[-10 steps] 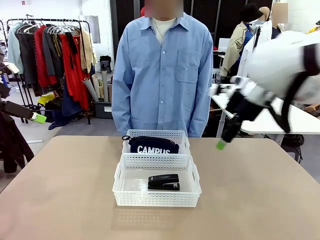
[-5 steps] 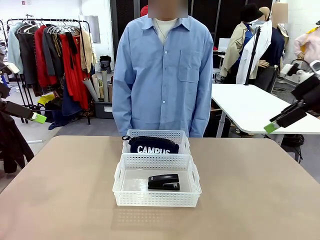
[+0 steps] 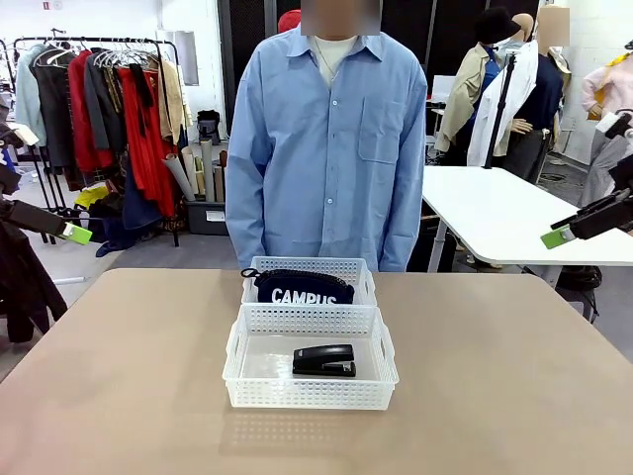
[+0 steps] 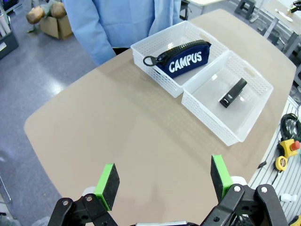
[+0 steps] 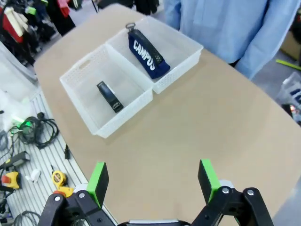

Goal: Distribute items into two baskets.
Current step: Place the picked Stapler into the Organizing basket as instructed by the person.

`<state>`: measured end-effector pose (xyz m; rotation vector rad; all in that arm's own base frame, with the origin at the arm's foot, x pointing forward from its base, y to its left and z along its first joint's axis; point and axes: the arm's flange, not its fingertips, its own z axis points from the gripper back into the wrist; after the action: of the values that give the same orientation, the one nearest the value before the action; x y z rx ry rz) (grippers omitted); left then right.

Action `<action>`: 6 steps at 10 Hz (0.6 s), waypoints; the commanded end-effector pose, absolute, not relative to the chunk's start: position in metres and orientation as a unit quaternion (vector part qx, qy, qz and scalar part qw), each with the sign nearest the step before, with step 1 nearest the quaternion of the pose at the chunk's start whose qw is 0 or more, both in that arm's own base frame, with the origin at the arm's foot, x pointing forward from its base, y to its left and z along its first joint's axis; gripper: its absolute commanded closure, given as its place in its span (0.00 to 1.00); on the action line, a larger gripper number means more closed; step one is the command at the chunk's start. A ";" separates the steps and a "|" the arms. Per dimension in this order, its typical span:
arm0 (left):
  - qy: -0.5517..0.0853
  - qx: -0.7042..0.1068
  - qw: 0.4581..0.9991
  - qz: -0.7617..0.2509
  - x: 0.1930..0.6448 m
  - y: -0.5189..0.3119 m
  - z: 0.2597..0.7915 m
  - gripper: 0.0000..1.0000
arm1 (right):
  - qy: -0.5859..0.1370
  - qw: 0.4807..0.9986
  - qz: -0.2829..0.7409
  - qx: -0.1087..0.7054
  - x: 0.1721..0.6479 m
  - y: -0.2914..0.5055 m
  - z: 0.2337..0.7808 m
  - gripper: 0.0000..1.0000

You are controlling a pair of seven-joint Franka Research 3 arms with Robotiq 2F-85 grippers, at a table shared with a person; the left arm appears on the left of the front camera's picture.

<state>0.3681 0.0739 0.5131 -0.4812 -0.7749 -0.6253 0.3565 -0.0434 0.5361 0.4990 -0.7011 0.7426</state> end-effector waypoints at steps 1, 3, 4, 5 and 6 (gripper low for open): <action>-0.368 -0.232 0.851 -0.294 0.368 0.074 0.515 0.00 | -0.367 0.829 0.349 0.236 0.353 -0.049 0.533 0.00; -0.368 -0.232 0.851 -0.294 0.368 0.074 0.515 0.00 | -0.370 0.825 0.356 0.237 0.350 -0.049 0.534 0.00; -0.368 -0.232 0.851 -0.294 0.368 0.074 0.515 0.00 | -0.353 0.843 0.365 0.179 0.351 -0.040 0.534 0.00; -0.368 -0.232 0.851 -0.294 0.368 0.074 0.515 0.00 | -0.351 0.838 0.345 0.237 0.354 -0.050 0.541 0.00; -0.368 -0.232 0.851 -0.294 0.368 0.074 0.515 0.00 | -0.351 0.838 0.345 0.237 0.354 -0.050 0.541 0.00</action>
<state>0.3681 0.0738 0.5131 -0.4812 -0.7747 -0.6254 0.3527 -0.0470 0.5403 0.4751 -0.7371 0.7388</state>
